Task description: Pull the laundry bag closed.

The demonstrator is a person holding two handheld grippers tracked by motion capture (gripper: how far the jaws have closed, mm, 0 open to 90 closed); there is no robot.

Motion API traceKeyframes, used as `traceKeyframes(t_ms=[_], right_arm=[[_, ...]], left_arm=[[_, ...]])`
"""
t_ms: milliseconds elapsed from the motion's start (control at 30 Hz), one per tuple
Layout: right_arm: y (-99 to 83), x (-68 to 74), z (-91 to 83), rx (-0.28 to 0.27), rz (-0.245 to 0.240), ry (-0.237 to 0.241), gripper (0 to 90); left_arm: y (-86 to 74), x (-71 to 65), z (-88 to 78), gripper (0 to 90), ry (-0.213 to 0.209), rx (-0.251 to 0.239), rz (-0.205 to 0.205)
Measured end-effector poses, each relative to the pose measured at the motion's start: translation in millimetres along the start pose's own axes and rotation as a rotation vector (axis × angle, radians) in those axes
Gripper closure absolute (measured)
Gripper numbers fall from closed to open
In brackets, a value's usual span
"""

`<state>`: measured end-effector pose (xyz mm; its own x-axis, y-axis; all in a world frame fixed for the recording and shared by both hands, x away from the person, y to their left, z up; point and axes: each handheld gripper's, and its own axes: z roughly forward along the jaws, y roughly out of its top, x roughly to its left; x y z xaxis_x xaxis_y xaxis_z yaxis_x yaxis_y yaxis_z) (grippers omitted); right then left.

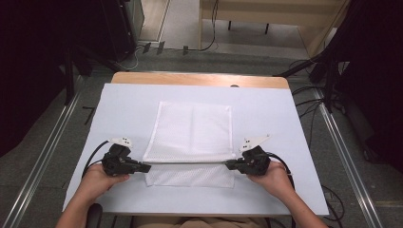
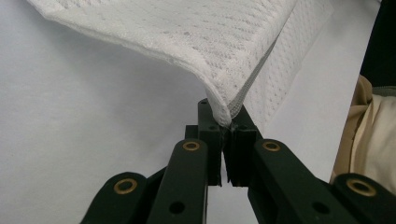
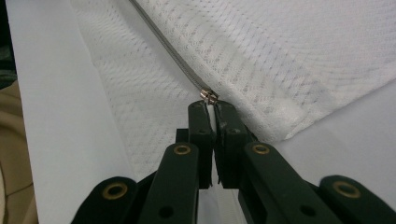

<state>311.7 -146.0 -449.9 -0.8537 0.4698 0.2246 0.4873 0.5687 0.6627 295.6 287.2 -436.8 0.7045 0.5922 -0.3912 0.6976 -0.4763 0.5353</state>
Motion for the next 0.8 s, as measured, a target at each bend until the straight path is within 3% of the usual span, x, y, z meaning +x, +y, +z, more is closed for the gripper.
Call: traceKeyframes(t_ms=[333, 567, 800], right_arm=[[0.4, -1.4, 1.3, -0.011, 0.024, 0.013, 87.1], [0.4, -2.9, 3.8, -0.002, 0.046, 0.012, 82.7], [1.9, -4.7, -1.9, -0.054, 0.07, 0.011, 71.8]], left_arm=[[-0.2, 1.6, 2.0, 85.9, -0.005, 0.008, -0.013], [-1.3, 4.5, 1.1, 73.7, 0.006, 0.003, -0.026], [-1.4, 6.7, -2.0, 58.6, 0.028, -0.035, -0.041]])
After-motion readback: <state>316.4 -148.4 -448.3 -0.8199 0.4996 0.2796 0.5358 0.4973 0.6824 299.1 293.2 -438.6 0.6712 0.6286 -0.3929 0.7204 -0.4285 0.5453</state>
